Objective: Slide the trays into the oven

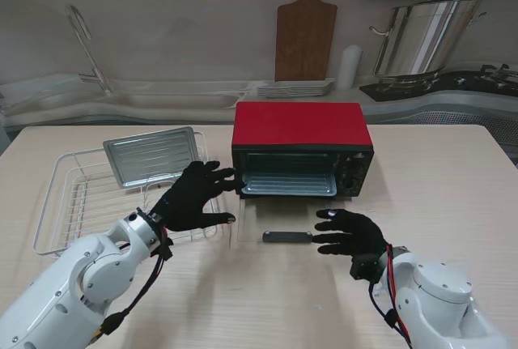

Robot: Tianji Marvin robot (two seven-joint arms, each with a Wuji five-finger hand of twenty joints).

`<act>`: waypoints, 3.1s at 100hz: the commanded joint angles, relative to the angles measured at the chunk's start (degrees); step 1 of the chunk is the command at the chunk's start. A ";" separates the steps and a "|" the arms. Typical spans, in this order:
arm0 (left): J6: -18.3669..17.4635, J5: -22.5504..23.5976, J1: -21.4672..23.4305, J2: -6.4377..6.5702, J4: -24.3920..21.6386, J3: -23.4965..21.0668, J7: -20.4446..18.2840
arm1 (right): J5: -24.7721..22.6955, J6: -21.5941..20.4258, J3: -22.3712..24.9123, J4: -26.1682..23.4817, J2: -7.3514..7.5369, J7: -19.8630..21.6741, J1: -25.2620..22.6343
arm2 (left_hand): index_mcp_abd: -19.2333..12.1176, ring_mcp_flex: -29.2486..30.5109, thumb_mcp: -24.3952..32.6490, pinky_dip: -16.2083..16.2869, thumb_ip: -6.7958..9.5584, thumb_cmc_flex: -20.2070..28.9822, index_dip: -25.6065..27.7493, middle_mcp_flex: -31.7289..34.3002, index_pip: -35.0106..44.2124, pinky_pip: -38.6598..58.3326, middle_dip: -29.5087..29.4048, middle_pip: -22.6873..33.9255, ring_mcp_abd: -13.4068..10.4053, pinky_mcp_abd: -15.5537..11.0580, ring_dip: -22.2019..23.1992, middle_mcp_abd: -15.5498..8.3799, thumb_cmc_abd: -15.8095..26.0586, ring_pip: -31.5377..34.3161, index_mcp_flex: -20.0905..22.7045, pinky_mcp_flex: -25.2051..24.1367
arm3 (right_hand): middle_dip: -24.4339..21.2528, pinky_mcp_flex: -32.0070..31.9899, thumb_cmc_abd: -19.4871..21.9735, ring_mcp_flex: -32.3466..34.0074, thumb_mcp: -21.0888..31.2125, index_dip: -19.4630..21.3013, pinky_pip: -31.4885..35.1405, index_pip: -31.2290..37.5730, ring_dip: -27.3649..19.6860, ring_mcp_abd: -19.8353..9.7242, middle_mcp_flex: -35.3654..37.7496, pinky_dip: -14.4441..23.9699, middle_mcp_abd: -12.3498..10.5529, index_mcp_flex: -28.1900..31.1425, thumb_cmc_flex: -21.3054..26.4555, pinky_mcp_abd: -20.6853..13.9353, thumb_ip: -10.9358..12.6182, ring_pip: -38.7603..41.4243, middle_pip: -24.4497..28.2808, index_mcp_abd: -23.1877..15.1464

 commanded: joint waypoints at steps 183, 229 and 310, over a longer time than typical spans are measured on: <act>1.59 1.82 2.25 -0.30 -1.46 -1.54 0.89 | -60.96 -13.43 -28.76 13.38 4.50 -1.84 22.36 | 0.89 -1.51 -2.88 -0.50 2.04 0.19 -0.37 -2.08 -1.11 -2.85 -0.63 -0.49 -1.42 -1.20 -0.88 -0.73 2.50 -1.11 -1.94 -0.97 | -3.85 -15.65 4.89 -11.53 -3.12 -1.83 -10.58 -6.16 -6.12 -11.57 -4.89 -2.48 -8.07 -2.04 -5.02 -11.18 4.92 -13.30 -9.44 -6.71; 1.67 1.72 2.36 -0.30 -1.58 -1.53 0.80 | -57.45 -9.49 -33.03 18.92 2.00 -6.42 28.99 | 0.86 -1.56 -2.98 -0.51 2.05 0.14 -0.36 -2.09 -1.10 -2.85 -0.64 -0.48 -1.44 -1.14 -0.90 -0.64 2.58 -1.14 -1.99 -0.95 | -3.58 -15.38 4.68 -11.42 -2.68 -1.93 -10.40 -5.50 -5.60 -11.86 -4.90 -2.43 -8.50 -2.44 -4.83 -11.21 4.90 -12.39 -8.79 -7.21; 2.42 2.53 3.39 -0.30 -2.27 -1.94 1.26 | -51.47 -5.04 -39.00 29.84 -2.72 -12.54 38.63 | 0.86 -1.55 -3.10 -0.53 2.08 0.22 -0.35 -2.07 -1.12 -2.86 -0.64 -0.48 -1.50 -1.18 -0.89 -0.76 2.59 -1.12 -1.97 -0.98 | -3.38 -16.00 4.29 -11.87 -2.03 -1.77 -10.91 -4.50 -5.44 -12.48 -5.52 -2.65 -8.97 -2.96 -5.00 -12.13 4.72 -12.22 -8.28 -7.78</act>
